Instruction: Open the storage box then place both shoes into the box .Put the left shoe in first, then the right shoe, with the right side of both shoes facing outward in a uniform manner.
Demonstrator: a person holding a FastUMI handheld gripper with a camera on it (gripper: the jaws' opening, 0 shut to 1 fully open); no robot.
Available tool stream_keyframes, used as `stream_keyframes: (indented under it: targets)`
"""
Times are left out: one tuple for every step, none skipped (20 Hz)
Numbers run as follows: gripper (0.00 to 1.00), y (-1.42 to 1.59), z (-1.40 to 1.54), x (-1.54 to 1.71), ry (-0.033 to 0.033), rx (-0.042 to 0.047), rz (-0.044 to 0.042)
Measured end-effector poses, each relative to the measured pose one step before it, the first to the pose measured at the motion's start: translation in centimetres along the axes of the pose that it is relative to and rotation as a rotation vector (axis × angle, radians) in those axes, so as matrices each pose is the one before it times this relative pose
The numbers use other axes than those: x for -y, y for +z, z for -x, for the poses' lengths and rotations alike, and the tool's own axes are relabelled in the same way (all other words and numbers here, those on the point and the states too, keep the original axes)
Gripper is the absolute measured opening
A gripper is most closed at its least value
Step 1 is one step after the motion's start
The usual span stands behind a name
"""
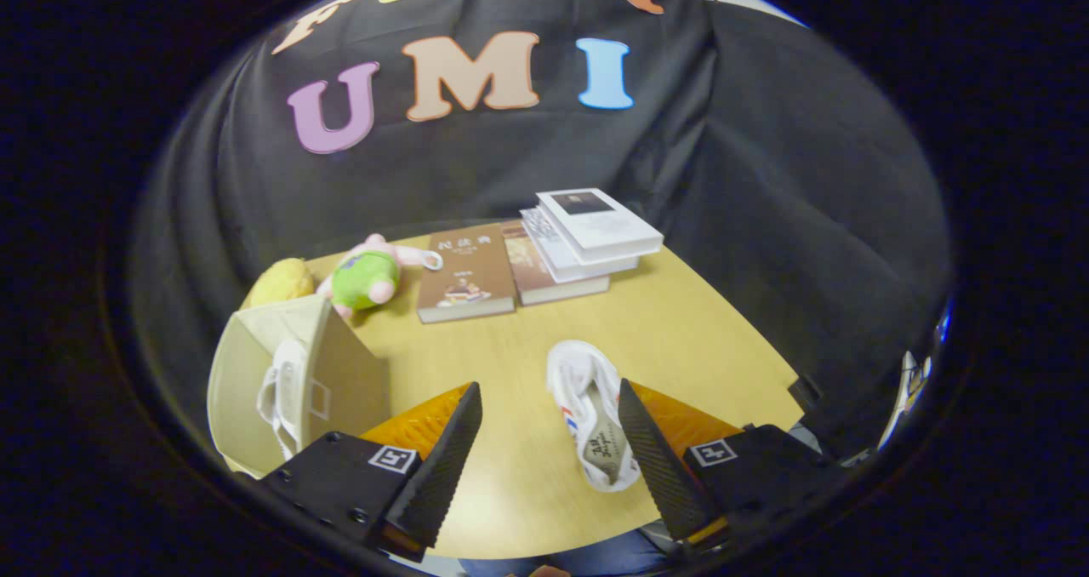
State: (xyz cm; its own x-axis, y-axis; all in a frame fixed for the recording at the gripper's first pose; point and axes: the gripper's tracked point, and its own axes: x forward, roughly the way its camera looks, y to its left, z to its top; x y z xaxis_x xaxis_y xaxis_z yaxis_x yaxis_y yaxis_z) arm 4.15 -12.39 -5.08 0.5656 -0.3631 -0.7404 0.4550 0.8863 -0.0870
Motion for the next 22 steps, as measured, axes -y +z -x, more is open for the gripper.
stream_keyframes:
  targets:
    - [1.0, -0.859, -0.836, 1.221, -0.02353, -0.02659, -0.00879]
    - [1.0, -1.013, -1.038, 1.169, -0.02471, -0.02921, -0.0064]
    - [1.0, -0.912, -0.923, 1.306, -0.02974, -0.03332, -0.00537]
    - [1.0, -0.824, -0.773, 1.21, -0.0276, -0.03036, 0.00267]
    - [1.0, -0.717, -0.858, 1.012, -0.02448, -0.02959, 0.00657]
    - [1.0, -0.608, -0.682, 0.773, -0.02071, -0.02822, 0.00728]
    - [1.0, -0.476, -0.774, 0.632, -0.01401, -0.02245, 0.00738]
    - [1.0, -0.551, -0.664, 0.354, -0.00809, -0.02446, 0.00736]
    - [1.0, -0.399, -0.684, 0.372, -0.01425, -0.02075, 0.00681]
    - [1.0, -0.375, -0.764, 0.282, -0.00703, -0.01874, 0.00538]
    - [0.98, -0.238, -0.682, -0.113, 0.00135, -0.01589, 0.00263]
    - [0.97, -0.27, -0.602, -0.208, 0.00438, -0.01588, 0.00468]
    - [0.96, -0.158, -0.421, -0.226, 0.00558, -0.0117, 0.00879]
    - [0.95, -0.122, -0.54, -0.134, -0.00063, -0.00786, 0.01249]
    - [0.93, 0.03, -0.28, -0.015, -0.00235, -0.00656, 0.01439]
    - [0.92, 0.133, -0.496, -0.24, 0.00131, -0.0013, 0.0145]
    - [0.91, 0.316, -0.461, -0.209, 0.0043, 0.00132, 0.00988]
    - [0.9, 0.267, -0.572, -0.11, 0.00081, 0.00399, 0.01086]
    - [0.89, 0.03, -0.436, 0.143, -0.00672, -0.00535, 0.01458]
    - [0.87, 0.047, -0.455, 0.052, -0.00199, -0.00242, 0.0078]
    - [0.86, 0.078, -0.376, -0.127, 0.0049, -0.00416, 0.0032]
    - [0.85, 0.195, -0.158, -0.207, 0.01373, 0.00357, -0.00466]
